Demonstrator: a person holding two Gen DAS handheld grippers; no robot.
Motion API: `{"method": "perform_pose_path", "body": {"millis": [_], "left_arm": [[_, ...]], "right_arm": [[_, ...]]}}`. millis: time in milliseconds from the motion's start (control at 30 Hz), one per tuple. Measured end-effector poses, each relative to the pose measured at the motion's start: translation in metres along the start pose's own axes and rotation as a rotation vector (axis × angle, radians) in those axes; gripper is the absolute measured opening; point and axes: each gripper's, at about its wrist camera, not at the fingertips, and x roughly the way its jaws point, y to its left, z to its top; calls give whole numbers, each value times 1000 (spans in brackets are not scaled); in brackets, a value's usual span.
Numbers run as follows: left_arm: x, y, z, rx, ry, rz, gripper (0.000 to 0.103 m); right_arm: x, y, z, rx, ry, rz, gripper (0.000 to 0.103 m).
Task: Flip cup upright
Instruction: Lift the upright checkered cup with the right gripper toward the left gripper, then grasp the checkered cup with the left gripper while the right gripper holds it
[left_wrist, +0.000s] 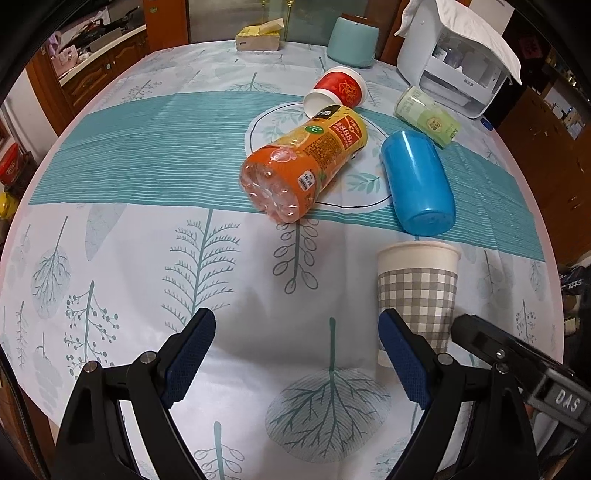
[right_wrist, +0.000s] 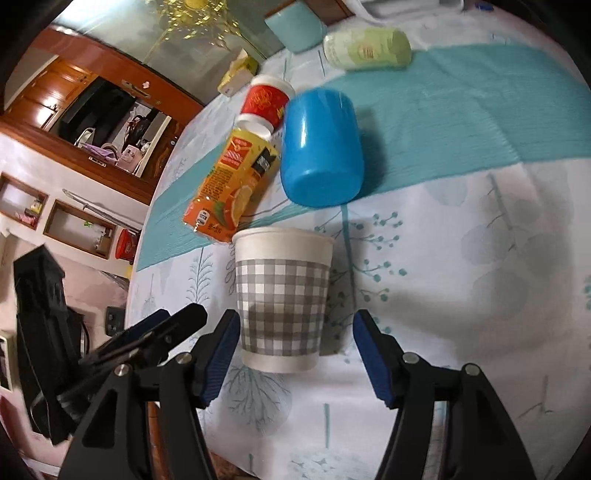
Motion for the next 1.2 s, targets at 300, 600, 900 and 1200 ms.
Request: {"method": "perform_pose_path", "body": {"millis": [300, 600, 900, 1200], "left_arm": [[-6, -21, 5, 41, 4, -50, 89], [-6, -44, 7, 77, 21, -72, 89], [5, -61, 6, 127, 53, -72, 89], [22, -75, 15, 162, 100, -88, 89]], "right_arm": [[-40, 12, -14, -227, -157, -203, 64], [-51, 4, -23, -286, -204, -295, 64], [-62, 2, -27, -298, -238, -300, 64], [-52, -12, -22, -269, -210, -301, 64]]}}
